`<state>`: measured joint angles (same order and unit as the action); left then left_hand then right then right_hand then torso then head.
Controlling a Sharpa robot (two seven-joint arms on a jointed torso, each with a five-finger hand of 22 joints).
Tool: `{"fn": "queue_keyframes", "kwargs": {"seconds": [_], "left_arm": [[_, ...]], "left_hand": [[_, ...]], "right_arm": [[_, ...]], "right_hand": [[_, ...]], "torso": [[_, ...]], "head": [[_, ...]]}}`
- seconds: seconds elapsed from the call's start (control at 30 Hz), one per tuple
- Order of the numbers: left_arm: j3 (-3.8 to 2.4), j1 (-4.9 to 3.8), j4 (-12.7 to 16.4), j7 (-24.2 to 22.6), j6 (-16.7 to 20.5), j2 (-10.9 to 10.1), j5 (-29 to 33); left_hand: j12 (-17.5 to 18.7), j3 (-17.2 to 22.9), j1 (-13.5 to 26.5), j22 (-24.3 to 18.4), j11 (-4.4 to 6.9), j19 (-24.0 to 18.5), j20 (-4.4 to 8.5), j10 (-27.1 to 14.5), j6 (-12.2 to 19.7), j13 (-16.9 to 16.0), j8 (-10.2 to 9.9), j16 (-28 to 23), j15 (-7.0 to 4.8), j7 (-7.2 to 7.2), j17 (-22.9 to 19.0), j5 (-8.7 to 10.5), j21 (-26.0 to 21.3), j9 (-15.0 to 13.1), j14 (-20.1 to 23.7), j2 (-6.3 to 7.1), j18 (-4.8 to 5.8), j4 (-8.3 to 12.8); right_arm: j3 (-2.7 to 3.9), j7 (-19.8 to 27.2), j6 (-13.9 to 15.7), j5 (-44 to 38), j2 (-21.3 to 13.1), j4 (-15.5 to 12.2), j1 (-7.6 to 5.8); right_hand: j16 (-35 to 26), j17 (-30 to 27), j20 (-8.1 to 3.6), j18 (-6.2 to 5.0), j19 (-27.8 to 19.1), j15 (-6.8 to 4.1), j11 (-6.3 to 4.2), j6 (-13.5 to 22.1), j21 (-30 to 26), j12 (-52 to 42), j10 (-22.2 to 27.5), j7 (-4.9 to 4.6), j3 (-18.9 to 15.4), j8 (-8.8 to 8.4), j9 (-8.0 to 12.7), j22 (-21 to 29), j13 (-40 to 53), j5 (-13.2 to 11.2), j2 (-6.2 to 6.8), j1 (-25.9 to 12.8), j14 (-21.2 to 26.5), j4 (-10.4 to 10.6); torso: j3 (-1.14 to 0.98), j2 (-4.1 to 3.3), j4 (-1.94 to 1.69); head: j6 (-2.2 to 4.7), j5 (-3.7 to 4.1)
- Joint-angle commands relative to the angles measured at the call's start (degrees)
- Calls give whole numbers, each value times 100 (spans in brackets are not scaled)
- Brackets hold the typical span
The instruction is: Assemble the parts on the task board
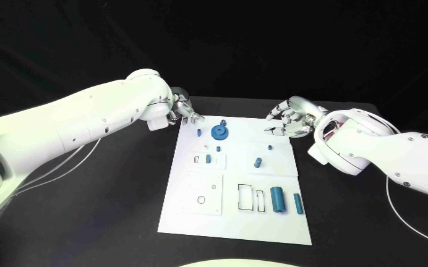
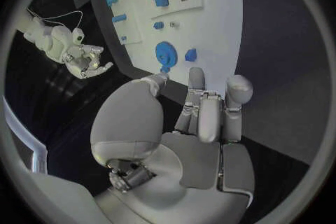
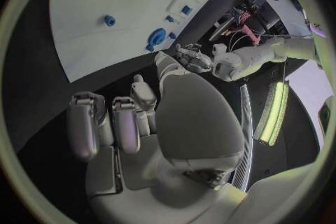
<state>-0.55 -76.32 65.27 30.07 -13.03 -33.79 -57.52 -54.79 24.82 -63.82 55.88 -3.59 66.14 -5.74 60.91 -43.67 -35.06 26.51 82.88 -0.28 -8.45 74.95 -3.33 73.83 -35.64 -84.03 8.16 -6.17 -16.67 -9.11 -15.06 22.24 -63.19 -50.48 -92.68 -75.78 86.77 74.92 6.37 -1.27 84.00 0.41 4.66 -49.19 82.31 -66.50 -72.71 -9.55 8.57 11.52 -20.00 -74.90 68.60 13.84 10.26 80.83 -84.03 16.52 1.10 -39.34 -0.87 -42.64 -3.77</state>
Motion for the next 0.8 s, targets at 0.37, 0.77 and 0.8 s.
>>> {"fn": "queue_keyframes", "kwargs": {"seconds": [0.37,0.77,0.8], "left_arm": [[87,6,-369,-81,-162,269,-192],[126,41,-523,-70,-431,367,-153],[130,45,-527,-70,-450,374,-146]], "left_hand": [[-40,-130,113,4,17,20,-14,-5,-230,29,72,34,2,58,26,12,-7,43,-140,-21,-102,-9],[-59,-191,82,42,76,45,18,4,-406,56,227,64,-46,128,69,13,12,42,-156,-29,-95,3],[-61,-193,79,50,80,51,20,7,-417,57,238,66,-49,133,71,14,16,40,-158,-30,-93,3]], "right_arm": [[1,211,244,-16,18,-9,3],[1,266,285,3,29,-14,3],[1,267,284,3,31,-13,3]], "right_hand": [[-399,289,-20,-230,-159,-27,-18,105,-863,972,653,10,46,58,44,-762,-877,28,18,-109,-258,11],[-544,109,-28,-282,-270,-35,-24,121,-1150,1236,785,15,63,89,52,-627,-1144,34,20,-106,-206,11],[-544,109,-28,-282,-270,-35,-24,121,-1150,1236,785,15,63,89,52,-627,-1144,34,20,-106,-206,11]], "torso": [[24,-13,11],[20,-13,8],[21,-11,10]], "head": [[-12,-11],[-33,5],[-40,4]]}}
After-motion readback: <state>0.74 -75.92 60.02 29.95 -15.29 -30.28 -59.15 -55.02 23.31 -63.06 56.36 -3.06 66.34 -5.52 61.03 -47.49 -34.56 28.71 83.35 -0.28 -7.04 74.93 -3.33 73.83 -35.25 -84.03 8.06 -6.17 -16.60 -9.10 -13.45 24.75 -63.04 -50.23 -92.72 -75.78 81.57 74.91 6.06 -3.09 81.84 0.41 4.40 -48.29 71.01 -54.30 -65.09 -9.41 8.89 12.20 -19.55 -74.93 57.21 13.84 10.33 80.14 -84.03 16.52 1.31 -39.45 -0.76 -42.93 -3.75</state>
